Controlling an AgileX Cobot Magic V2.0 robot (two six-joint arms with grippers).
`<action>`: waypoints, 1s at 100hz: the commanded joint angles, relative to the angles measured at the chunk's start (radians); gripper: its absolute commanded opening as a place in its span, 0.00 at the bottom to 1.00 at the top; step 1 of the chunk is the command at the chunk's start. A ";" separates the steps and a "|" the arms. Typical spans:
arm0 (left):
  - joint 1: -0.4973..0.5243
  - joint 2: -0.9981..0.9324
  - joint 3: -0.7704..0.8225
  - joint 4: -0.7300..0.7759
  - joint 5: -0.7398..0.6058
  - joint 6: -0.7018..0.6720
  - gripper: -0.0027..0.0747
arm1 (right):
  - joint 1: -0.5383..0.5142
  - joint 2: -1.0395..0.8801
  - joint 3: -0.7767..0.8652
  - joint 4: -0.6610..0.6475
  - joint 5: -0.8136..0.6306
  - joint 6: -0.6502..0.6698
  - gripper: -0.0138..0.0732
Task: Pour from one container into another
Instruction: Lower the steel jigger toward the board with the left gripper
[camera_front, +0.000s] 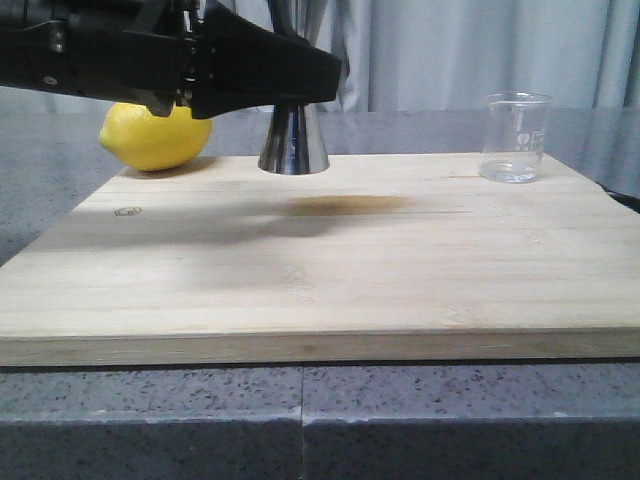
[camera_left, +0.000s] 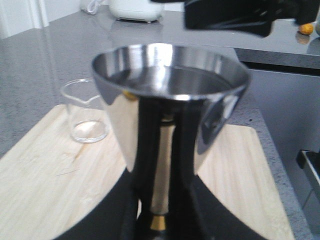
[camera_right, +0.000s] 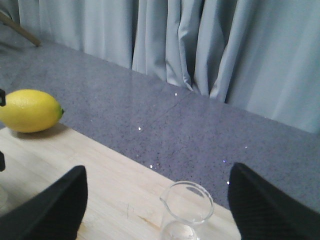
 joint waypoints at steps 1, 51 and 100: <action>0.017 -0.045 -0.027 -0.087 0.104 0.017 0.01 | 0.000 -0.047 -0.024 0.017 -0.020 0.014 0.77; 0.062 -0.036 -0.027 -0.087 0.104 0.095 0.01 | 0.000 -0.103 -0.024 0.016 -0.026 0.020 0.77; 0.064 0.038 -0.027 -0.087 0.114 0.106 0.01 | 0.000 -0.103 -0.024 0.008 -0.028 0.020 0.77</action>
